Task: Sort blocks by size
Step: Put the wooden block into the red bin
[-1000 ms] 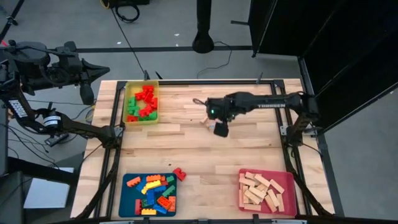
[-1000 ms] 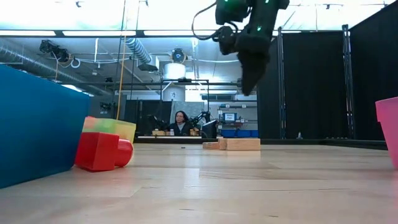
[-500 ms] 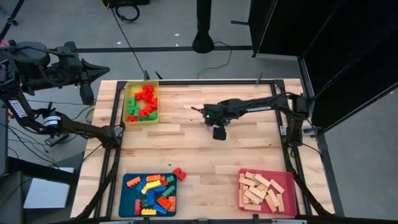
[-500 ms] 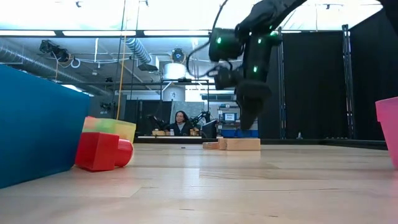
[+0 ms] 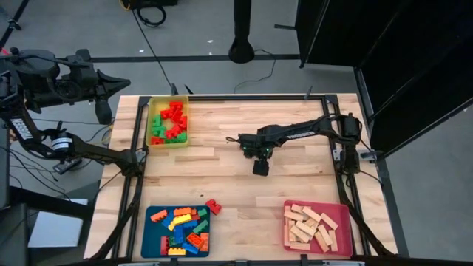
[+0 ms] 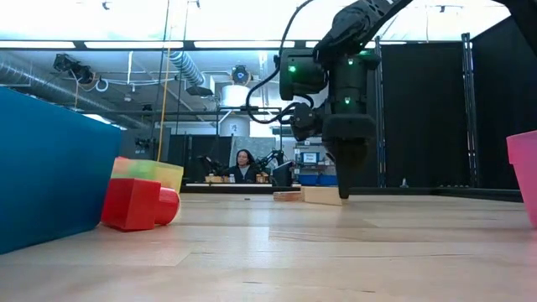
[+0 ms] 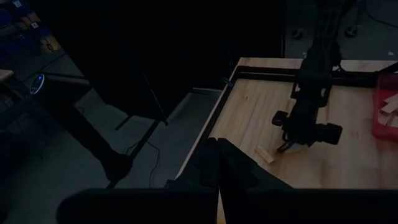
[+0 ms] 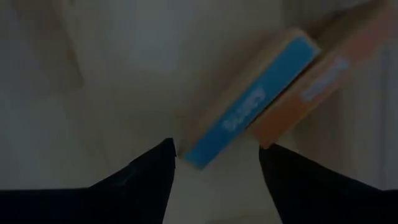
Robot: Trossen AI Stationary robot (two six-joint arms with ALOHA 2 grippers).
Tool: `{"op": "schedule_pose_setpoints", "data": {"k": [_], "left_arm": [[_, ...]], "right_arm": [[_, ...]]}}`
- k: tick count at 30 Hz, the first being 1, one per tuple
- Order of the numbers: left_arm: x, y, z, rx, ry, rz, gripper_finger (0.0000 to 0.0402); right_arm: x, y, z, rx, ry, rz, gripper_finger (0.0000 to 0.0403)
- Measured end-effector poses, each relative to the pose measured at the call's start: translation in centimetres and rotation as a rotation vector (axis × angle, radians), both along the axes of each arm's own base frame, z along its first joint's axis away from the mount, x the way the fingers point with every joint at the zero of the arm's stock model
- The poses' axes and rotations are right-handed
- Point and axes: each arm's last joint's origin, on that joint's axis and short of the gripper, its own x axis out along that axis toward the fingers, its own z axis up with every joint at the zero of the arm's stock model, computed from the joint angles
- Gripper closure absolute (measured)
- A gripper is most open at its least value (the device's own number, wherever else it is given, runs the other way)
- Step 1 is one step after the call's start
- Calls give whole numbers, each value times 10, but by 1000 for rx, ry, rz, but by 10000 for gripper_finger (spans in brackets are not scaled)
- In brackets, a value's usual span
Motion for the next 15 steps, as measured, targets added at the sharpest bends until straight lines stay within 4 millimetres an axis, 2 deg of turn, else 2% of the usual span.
{"op": "schedule_pose_setpoints", "data": {"k": [7, 15], "left_arm": [[0, 0, 0, 2, 1, 5, 400], [0, 0, 0, 3, 1, 6, 399]], "right_arm": [[5, 18, -2, -67, -16, -66, 192], [15, 12, 0, -86, -127, -221, 210]]}}
